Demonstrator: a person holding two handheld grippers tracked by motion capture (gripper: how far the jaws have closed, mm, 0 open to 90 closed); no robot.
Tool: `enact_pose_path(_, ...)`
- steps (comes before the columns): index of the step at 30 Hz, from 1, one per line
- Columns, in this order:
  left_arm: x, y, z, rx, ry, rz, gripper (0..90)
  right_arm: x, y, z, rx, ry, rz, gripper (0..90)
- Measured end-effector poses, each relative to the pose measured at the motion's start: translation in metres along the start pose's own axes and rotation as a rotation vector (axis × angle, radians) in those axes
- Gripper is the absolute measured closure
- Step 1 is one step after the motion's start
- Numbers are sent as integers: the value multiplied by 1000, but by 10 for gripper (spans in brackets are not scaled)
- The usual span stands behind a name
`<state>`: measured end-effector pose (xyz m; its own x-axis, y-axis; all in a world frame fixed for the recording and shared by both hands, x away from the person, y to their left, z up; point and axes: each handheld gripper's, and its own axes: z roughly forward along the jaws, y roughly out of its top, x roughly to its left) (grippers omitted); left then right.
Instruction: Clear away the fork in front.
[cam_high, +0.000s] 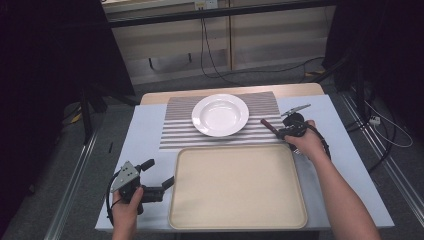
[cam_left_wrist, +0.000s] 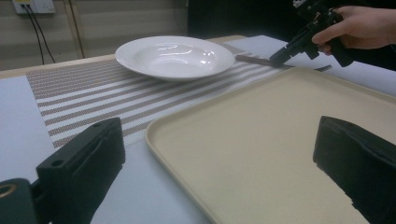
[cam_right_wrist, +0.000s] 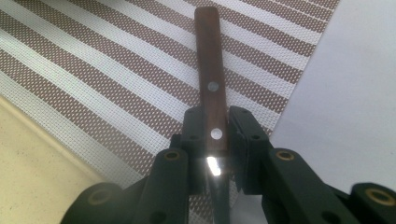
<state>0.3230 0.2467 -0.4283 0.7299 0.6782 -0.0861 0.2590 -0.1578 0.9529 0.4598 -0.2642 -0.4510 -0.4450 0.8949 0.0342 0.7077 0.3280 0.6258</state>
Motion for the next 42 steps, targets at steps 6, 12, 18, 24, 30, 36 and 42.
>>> enact_pose_path(6,1,0,-1,-4,1,-1,24,0,1,1,5,-1,-2,764)
enact_pose_path(12,1,0,-1,-6,4,0,24,0,5,1,37,0,5,763)
enact_pose_path(18,2,1,-2,-7,10,1,24,5,15,4,97,-36,-3,764)
enact_pose_path(24,2,1,-3,-7,9,1,24,4,14,4,94,-28,-11,765)
enact_pose_path(30,1,0,-3,-6,1,3,24,9,16,6,109,-63,-32,768)
enact_pose_path(36,1,1,-3,-6,0,5,24,9,21,7,147,-58,-28,769)
enact_pose_path(42,-1,1,-4,-10,1,14,24,12,25,8,174,-77,-35,770)
